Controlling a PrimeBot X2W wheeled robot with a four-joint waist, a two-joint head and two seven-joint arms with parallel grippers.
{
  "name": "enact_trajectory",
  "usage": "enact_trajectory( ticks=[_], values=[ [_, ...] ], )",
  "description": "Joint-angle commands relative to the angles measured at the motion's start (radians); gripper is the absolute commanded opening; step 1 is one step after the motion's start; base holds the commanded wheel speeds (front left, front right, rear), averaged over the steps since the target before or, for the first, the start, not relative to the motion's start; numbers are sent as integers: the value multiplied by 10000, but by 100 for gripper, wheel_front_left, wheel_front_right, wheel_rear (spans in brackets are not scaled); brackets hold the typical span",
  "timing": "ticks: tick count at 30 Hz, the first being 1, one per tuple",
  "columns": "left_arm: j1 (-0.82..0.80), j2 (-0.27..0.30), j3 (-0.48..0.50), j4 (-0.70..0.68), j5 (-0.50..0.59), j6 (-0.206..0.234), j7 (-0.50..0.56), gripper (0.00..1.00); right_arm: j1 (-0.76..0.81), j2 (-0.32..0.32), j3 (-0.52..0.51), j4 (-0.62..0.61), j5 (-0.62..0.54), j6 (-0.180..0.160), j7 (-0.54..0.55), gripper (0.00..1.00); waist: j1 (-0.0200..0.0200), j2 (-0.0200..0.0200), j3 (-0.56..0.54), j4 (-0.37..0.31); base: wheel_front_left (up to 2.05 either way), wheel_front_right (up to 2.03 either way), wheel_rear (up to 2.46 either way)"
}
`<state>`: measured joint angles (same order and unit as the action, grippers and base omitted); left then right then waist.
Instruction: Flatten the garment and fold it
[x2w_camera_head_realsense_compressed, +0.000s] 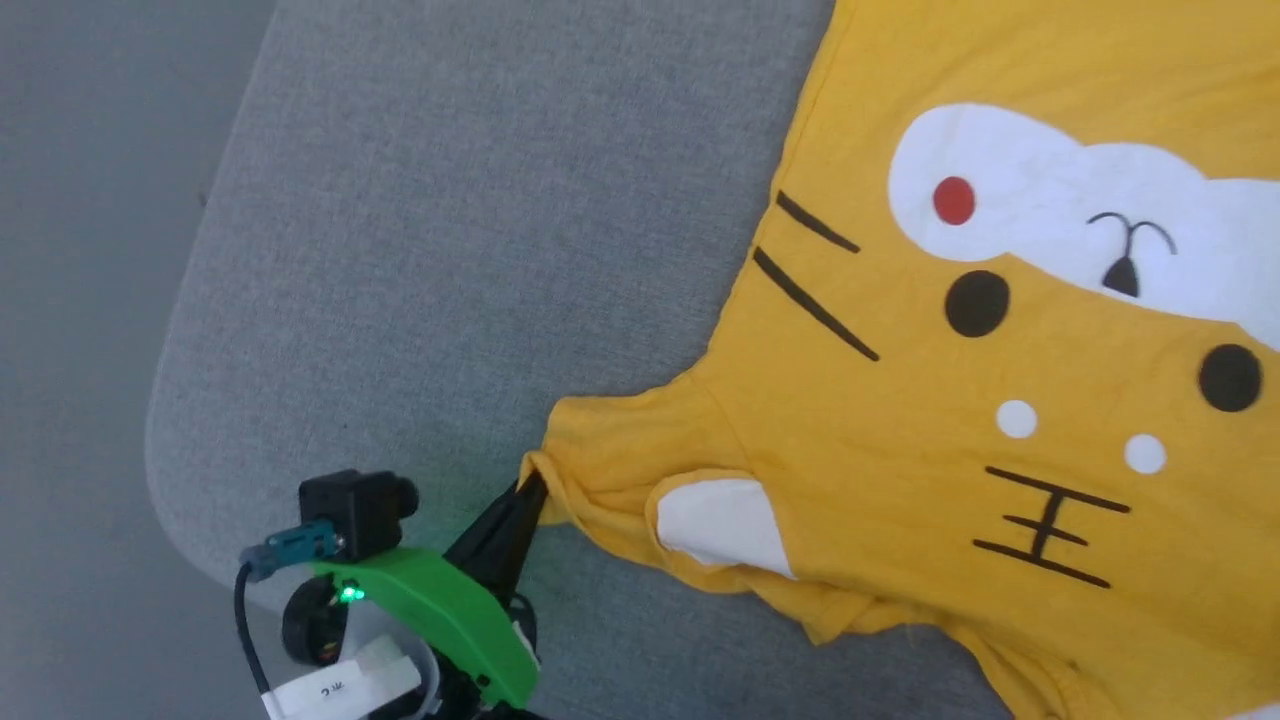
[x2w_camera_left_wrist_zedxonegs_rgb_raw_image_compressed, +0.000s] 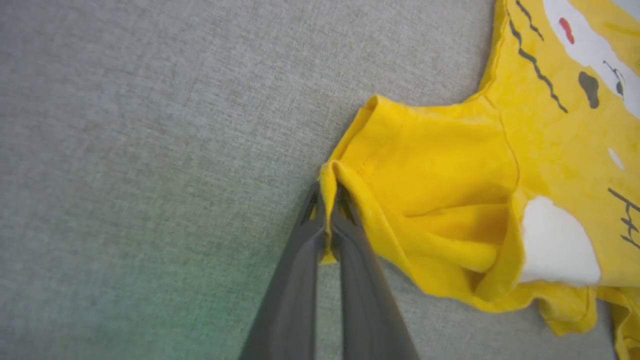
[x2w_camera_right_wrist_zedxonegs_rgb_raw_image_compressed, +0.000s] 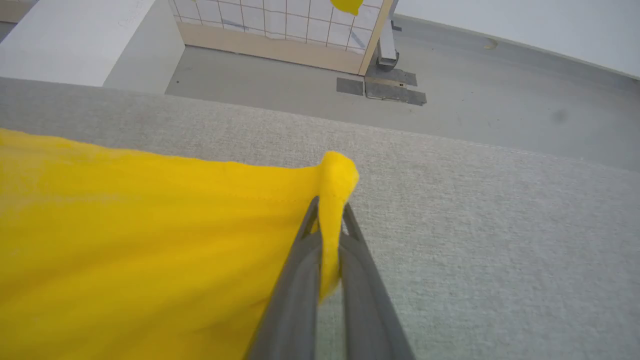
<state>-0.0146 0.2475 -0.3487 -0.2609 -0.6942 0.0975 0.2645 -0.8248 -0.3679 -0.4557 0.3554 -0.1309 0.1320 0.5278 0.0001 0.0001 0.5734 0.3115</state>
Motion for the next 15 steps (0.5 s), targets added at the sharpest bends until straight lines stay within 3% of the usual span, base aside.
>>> enact_trajectory(
  ticks=[1, 8, 15],
  values=[
    [244, 152, 66, 88, 105, 98, 104, 0, 550, 2, -50, -191, 180, -13, -509, 0, -1, -1, -1113, -817, 0, 0, 0],
    [894, 563, 294, -95, 21, 381, 415, 0, 3160, 675, -775, -1137, 777, -13, -1748, 0, -1, -1, -2625, -1813, 0, 0, 0],
    [1528, 892, 536, -290, -176, 575, 652, 0, 5607, 1746, -1659, -2056, 1371, -13, -691, 0, -1, -1, -3529, -2720, 0, 0, 0]
  ],
)
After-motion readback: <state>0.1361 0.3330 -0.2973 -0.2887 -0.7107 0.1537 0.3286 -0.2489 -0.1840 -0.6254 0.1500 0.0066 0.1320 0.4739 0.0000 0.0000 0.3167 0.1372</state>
